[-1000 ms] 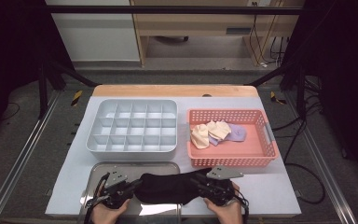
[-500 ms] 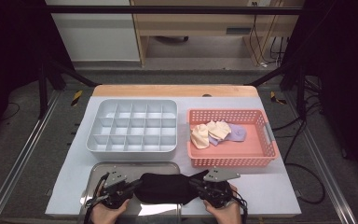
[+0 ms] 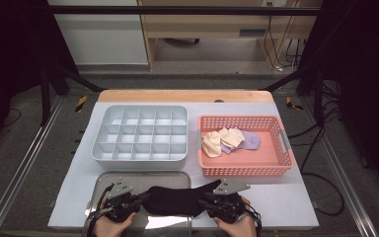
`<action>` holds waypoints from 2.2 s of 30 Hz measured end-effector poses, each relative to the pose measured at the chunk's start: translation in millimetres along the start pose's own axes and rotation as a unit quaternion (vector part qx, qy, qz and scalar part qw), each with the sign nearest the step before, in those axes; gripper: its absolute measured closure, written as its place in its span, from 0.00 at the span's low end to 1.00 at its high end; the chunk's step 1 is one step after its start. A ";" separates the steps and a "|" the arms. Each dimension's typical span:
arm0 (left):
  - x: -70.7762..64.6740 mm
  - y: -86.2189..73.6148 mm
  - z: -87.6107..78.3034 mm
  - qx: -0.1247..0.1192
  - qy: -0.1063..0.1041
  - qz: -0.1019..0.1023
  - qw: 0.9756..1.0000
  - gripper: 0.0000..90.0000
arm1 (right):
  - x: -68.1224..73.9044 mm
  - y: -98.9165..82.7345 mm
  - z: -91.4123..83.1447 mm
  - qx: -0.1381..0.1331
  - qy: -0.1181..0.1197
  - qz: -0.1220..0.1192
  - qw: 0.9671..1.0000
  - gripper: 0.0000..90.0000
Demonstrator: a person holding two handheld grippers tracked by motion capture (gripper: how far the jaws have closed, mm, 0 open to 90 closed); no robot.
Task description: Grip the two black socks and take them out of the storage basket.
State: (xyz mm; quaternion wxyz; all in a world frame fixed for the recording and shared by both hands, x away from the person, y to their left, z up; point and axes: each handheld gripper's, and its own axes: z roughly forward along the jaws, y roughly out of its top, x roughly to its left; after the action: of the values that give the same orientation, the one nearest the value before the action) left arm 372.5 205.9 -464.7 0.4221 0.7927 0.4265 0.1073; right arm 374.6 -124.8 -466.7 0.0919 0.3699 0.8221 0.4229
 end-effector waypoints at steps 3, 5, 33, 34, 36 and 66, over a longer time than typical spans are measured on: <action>1.2 0.6 -1.6 -0.009 0.002 -0.001 1.000 0.86 | -12.1 1.8 -20.3 -0.046 -0.034 0.023 0.998 0.70; 1.9 1.0 -2.5 -0.016 0.003 -0.004 1.000 0.84 | -21.8 -0.3 -27.5 -0.043 -0.073 0.042 0.996 0.72; -4.2 0.2 -7.2 -0.006 -0.005 0.007 1.000 0.98 | -45.3 2.6 -5.9 -0.025 -0.107 0.037 0.993 0.98; -3.6 0.2 -6.8 -0.006 -0.004 0.007 1.000 0.98 | -46.3 2.4 -5.3 -0.027 -0.107 0.039 0.993 0.98; -2.9 0.6 -8.1 -0.011 -0.002 0.004 1.000 0.98 | -48.1 3.0 -5.6 -0.036 -0.102 0.044 0.993 0.98; 2.5 4.7 3.7 -0.003 0.046 0.011 0.999 0.80 | -2.2 4.3 -3.6 -0.052 -0.010 0.027 0.998 0.80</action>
State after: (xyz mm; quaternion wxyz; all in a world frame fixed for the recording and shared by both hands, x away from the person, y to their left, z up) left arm 378.8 204.4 -463.8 0.4038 0.7900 0.4366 0.1494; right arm 376.8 -126.9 -461.5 0.1080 0.3910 0.7876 0.4638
